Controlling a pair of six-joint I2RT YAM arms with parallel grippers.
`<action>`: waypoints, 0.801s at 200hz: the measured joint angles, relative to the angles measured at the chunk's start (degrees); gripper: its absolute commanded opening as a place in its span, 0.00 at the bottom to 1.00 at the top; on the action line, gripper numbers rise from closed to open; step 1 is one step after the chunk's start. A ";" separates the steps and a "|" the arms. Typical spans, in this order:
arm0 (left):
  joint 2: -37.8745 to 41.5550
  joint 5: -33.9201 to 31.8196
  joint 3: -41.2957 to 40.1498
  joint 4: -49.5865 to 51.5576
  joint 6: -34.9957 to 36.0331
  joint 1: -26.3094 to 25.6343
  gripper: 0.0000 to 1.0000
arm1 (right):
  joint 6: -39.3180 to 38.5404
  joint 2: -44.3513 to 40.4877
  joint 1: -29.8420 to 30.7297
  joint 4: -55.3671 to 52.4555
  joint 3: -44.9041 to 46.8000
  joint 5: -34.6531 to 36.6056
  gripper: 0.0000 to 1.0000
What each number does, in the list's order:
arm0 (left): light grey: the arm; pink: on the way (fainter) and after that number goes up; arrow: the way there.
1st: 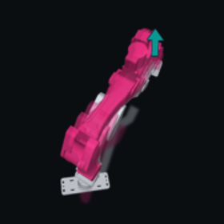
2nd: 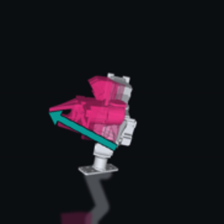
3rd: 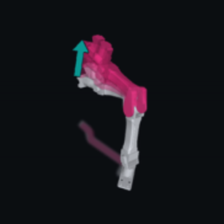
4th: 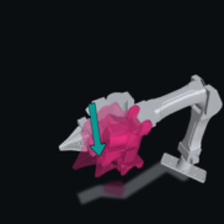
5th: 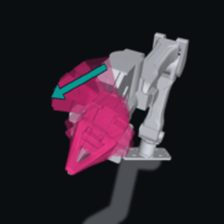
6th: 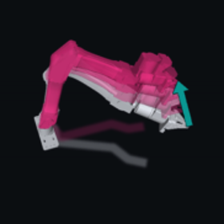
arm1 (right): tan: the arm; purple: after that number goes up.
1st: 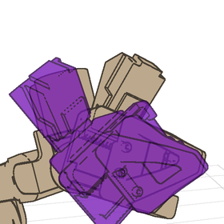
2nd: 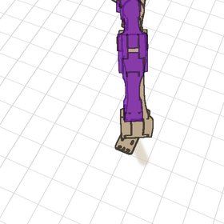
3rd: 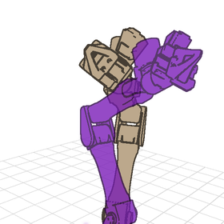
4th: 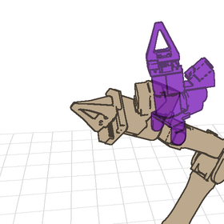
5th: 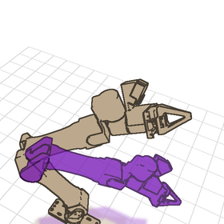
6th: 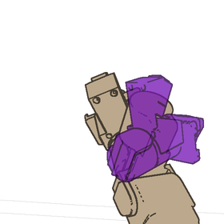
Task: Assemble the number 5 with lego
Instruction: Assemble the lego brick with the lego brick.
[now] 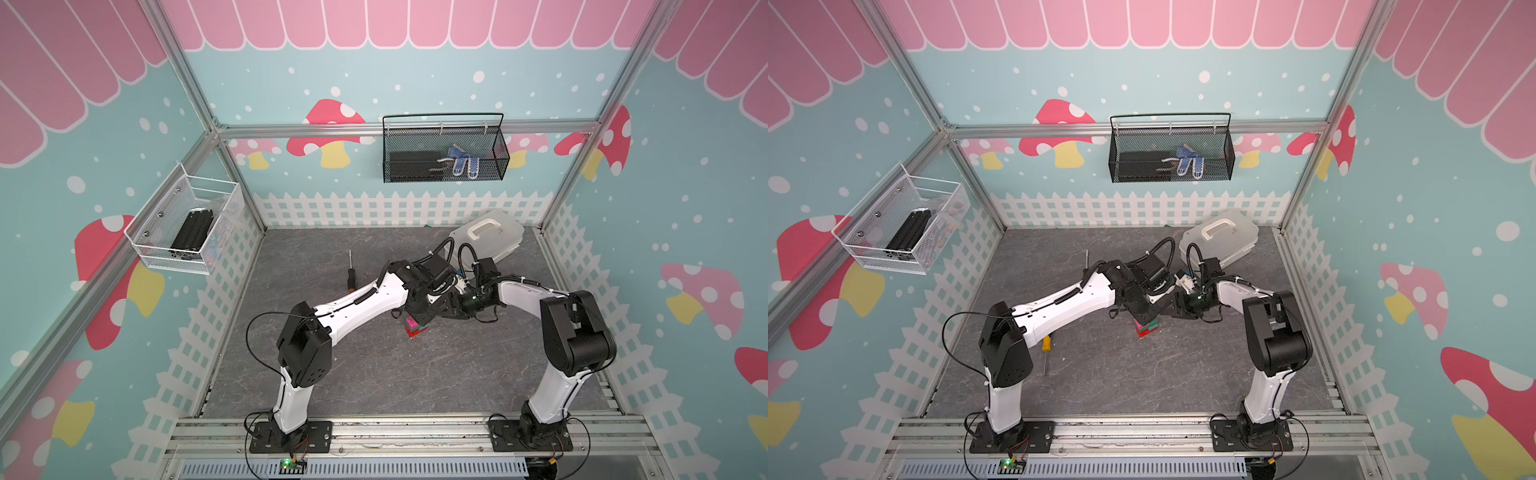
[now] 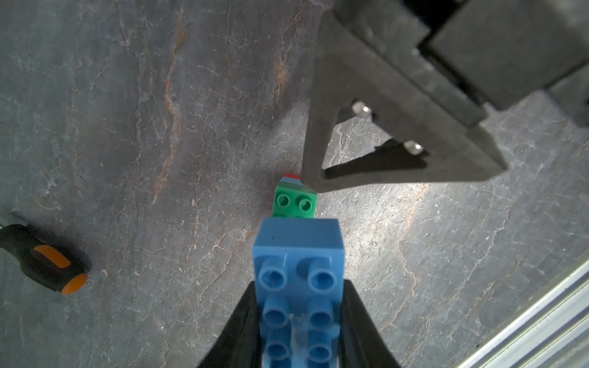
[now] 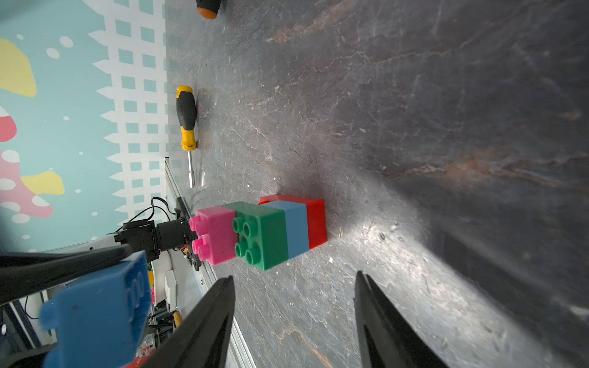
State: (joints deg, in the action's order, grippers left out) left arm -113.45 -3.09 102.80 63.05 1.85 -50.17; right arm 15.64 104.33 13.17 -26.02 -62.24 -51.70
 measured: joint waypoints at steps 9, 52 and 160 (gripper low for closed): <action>-0.13 -0.15 0.00 0.28 0.11 0.00 0.17 | -0.35 0.66 0.00 -0.35 -0.57 -0.81 0.62; -0.13 -0.37 0.00 0.52 1.51 0.00 0.16 | -1.90 3.32 0.07 -2.38 -2.01 -3.21 0.62; -0.15 -0.28 0.00 0.31 3.89 0.02 0.14 | -3.63 7.41 1.64 -4.22 -5.33 -3.78 0.62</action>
State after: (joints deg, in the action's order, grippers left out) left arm -113.60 -3.38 102.80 63.35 5.74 -50.15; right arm 12.01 111.74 14.81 -30.24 -67.57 -55.48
